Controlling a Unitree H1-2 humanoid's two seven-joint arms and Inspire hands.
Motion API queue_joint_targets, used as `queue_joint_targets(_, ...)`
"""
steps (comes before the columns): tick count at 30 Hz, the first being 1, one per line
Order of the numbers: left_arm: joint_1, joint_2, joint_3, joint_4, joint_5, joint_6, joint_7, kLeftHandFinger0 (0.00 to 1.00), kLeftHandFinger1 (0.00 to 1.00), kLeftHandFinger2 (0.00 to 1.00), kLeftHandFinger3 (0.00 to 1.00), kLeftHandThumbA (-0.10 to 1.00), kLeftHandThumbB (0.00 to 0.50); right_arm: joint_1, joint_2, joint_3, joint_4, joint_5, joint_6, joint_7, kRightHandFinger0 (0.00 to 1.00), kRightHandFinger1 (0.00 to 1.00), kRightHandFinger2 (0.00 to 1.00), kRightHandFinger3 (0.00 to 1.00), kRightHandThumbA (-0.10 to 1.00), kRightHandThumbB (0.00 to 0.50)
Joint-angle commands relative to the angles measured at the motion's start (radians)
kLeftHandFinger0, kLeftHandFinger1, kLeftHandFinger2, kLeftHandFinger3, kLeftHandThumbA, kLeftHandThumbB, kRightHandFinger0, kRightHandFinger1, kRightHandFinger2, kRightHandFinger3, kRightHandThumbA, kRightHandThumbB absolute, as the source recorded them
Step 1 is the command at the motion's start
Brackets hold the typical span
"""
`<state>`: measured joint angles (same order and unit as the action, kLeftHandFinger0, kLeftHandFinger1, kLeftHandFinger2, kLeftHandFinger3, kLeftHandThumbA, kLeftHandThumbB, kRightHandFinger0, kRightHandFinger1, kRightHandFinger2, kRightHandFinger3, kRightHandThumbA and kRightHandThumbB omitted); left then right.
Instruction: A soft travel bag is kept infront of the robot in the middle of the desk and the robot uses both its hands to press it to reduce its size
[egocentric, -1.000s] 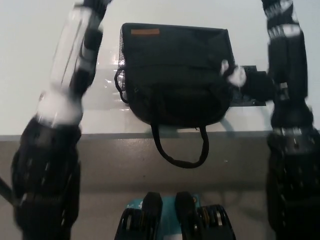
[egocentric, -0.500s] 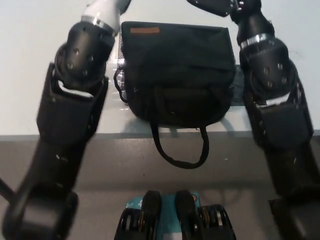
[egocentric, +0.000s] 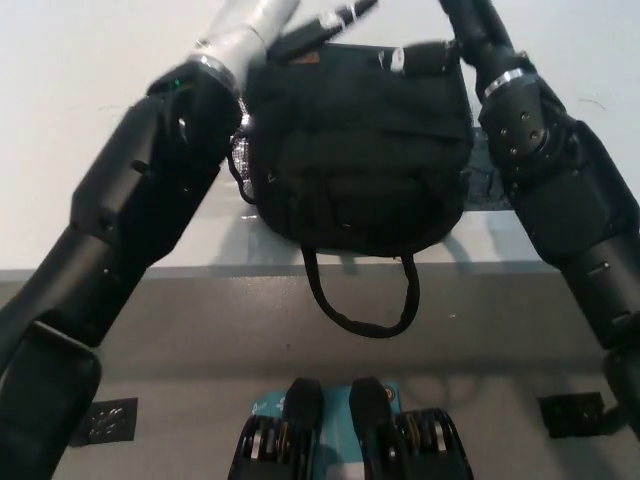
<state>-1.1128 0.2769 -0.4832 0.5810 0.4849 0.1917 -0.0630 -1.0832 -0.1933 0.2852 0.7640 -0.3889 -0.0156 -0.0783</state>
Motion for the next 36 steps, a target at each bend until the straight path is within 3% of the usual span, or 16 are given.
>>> queue_joint_targets(1,-0.144,0.040,-0.082,0.053,0.197,0.002,0.026,1.00,1.00,1.00,1.00,1.00,0.098,-0.139,-0.043,0.052,0.062,-0.127,-0.008,-0.075,1.00,1.00,1.00,1.00,1.00,0.284)
queue_joint_targets(5,-0.155,0.032,-0.136,0.100,0.238,0.003,0.020,1.00,1.00,1.00,1.00,1.00,0.082,-0.138,-0.041,0.054,0.112,-0.109,-0.019,-0.056,1.00,1.00,1.00,1.00,1.00,0.321)
queue_joint_targets(10,-0.171,0.025,-0.192,0.155,0.293,0.011,0.008,1.00,1.00,1.00,1.00,1.00,0.117,-0.148,-0.024,0.032,0.162,-0.075,-0.028,-0.035,1.00,1.00,1.00,1.00,1.00,0.321)
queue_joint_targets(14,-0.162,0.021,-0.209,0.175,0.313,0.019,-0.022,1.00,1.00,1.00,1.00,1.00,0.092,-0.132,-0.007,0.031,0.153,-0.072,-0.014,-0.025,1.00,1.00,1.00,1.00,1.00,0.306)
queue_joint_targets(23,-0.108,-0.006,-0.217,0.282,0.321,0.013,-0.011,1.00,1.00,1.00,1.00,1.00,0.096,-0.102,0.053,0.000,0.230,-0.027,-0.057,-0.036,1.00,1.00,1.00,1.00,1.00,0.338)
queue_joint_targets(33,-0.041,-0.044,-0.223,0.337,0.342,-0.004,0.028,1.00,1.00,1.00,1.00,1.00,0.032,-0.070,0.110,-0.061,0.319,0.029,-0.091,-0.043,1.00,1.00,1.00,1.00,1.00,0.276)
queue_joint_targets(36,0.001,-0.072,-0.224,0.373,0.348,0.002,0.065,1.00,1.00,1.00,1.00,1.00,0.012,-0.045,0.135,-0.077,0.395,0.045,-0.107,-0.041,1.00,1.00,1.00,1.00,1.00,0.300)
